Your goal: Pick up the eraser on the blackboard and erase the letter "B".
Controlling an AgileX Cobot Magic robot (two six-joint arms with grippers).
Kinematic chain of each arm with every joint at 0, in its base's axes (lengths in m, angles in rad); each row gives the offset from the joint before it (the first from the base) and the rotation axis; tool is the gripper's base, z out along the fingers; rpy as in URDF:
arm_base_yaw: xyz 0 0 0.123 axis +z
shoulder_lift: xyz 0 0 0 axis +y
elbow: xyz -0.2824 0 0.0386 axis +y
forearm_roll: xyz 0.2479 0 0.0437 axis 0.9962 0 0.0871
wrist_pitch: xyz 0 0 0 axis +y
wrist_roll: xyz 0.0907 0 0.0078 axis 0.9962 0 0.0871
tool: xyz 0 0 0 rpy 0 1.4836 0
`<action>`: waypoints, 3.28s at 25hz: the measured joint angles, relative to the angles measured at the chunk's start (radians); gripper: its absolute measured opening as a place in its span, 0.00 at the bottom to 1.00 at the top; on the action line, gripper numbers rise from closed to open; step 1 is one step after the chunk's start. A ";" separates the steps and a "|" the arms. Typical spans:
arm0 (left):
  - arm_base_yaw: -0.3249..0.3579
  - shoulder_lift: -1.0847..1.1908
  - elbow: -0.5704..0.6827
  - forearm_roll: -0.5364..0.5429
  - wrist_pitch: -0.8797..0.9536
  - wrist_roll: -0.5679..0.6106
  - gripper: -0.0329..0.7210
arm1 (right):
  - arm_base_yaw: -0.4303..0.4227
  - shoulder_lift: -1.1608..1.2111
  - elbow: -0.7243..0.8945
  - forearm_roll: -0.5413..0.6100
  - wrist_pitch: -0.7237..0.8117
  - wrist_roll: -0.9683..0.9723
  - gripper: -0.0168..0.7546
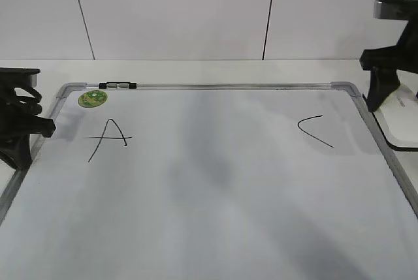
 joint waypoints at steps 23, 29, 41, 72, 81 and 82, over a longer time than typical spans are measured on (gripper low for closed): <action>0.000 0.000 0.000 0.000 0.001 0.000 0.09 | -0.016 0.109 0.159 0.063 -0.231 -0.096 0.73; 0.000 0.000 0.000 0.000 0.001 0.000 0.09 | -0.016 0.129 0.159 0.063 -0.233 -0.096 0.73; 0.000 0.000 0.000 0.000 0.001 0.000 0.09 | -0.016 0.129 0.159 0.061 -0.229 -0.096 0.73; 0.000 0.000 -0.002 0.004 0.002 0.011 0.17 | -0.016 0.088 -0.078 0.090 -0.011 -0.096 0.74; 0.000 0.000 -0.014 0.018 0.022 0.019 0.48 | -0.016 -0.007 -0.078 0.119 -0.005 -0.096 0.70; 0.000 0.000 -0.019 0.013 0.031 0.019 0.48 | -0.016 -0.018 -0.078 0.125 -0.005 -0.096 0.70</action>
